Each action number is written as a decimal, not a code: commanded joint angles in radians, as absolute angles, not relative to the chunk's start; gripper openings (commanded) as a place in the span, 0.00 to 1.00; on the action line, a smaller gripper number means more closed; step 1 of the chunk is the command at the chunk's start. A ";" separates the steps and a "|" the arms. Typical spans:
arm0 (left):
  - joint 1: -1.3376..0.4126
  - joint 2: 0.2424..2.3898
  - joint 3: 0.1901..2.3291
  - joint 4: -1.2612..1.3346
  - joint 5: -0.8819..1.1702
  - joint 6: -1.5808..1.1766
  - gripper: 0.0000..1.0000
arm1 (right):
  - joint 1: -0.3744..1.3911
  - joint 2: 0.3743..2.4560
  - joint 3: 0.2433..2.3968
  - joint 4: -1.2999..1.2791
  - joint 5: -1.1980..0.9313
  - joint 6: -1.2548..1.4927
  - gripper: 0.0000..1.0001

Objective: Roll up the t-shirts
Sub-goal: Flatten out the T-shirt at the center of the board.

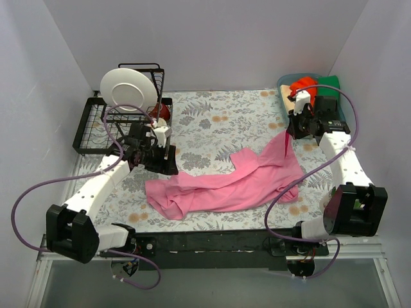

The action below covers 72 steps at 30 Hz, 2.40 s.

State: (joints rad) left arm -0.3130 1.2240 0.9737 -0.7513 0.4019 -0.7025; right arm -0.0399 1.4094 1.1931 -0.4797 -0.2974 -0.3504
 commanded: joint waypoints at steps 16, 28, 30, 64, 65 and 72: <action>-0.058 1.244 0.790 -0.775 0.682 -1.045 0.56 | -0.043 1.424 1.354 -0.594 -0.322 -0.368 0.01; -0.060 1.313 0.746 -0.609 0.765 -1.060 0.51 | -0.041 1.424 1.367 -0.626 -0.310 -0.374 0.01; -0.060 1.319 0.747 -0.604 0.773 -1.060 0.49 | -0.041 1.417 1.358 -0.624 -0.304 -0.376 0.01; -0.060 1.313 0.816 -0.617 0.769 -1.034 0.00 | -0.041 1.399 1.345 -0.591 -0.304 -0.354 0.01; -0.060 1.299 0.843 -0.617 0.746 -1.020 0.00 | -0.043 1.397 1.354 -0.588 -0.299 -0.350 0.01; -0.017 1.129 1.103 -0.557 0.599 -0.930 0.00 | -0.069 1.390 1.554 -0.548 -0.180 -0.316 0.01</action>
State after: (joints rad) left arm -0.0448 1.2640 0.9421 -0.6289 0.6899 -1.0103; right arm -0.0429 1.4330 1.3998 -0.6338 -0.2493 -0.3553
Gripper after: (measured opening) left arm 0.009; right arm 0.022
